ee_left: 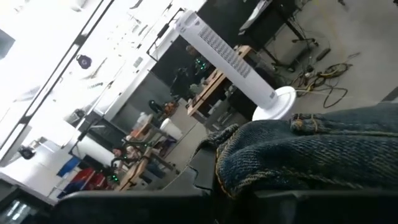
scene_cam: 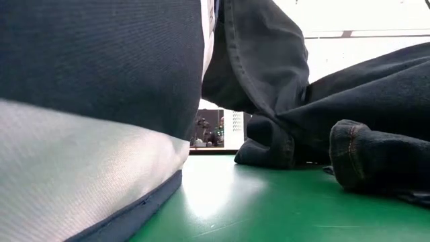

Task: Sort clothes
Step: Put the dark long pants into the white laundry organizer

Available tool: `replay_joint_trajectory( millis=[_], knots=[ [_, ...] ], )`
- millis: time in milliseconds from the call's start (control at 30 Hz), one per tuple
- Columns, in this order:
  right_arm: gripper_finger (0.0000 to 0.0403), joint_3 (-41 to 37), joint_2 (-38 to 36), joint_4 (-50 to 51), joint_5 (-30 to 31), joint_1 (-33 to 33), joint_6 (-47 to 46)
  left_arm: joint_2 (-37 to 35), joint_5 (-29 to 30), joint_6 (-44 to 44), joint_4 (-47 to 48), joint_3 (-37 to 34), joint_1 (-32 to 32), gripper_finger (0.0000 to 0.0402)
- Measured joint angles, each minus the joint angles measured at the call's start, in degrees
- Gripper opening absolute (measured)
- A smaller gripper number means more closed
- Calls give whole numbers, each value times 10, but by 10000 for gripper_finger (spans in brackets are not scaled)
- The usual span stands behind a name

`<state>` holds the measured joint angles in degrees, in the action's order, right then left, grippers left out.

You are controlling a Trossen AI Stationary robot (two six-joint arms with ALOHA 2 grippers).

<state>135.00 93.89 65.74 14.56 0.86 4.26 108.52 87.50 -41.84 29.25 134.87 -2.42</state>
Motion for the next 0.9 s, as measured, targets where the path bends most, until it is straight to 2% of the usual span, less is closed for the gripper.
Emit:
replay_joint_trajectory(
  millis=[100,267,367,467,600,700,800,900],
  knots=[
    [313,0,19,-1,12,0,-1,-3,0,3,-3,1,1,0],
    [288,0,47,12,132,-1,-15,-5,-24,0,-8,1,-12,0],
    [249,-1,47,17,201,-1,6,-7,-51,-30,-2,1,-27,0],
    [192,-1,33,17,252,-1,32,-8,-53,-100,58,1,-47,0],
    [125,-1,-2,15,232,-1,56,-8,-54,-118,115,1,-58,0],
    [105,0,-28,25,171,-1,47,-7,-22,-92,113,1,-57,0],
    [119,0,-45,41,114,0,14,-6,3,-67,112,1,-52,0],
    [159,0,-52,42,109,6,3,-6,-1,-66,93,1,-52,0]
  ],
)
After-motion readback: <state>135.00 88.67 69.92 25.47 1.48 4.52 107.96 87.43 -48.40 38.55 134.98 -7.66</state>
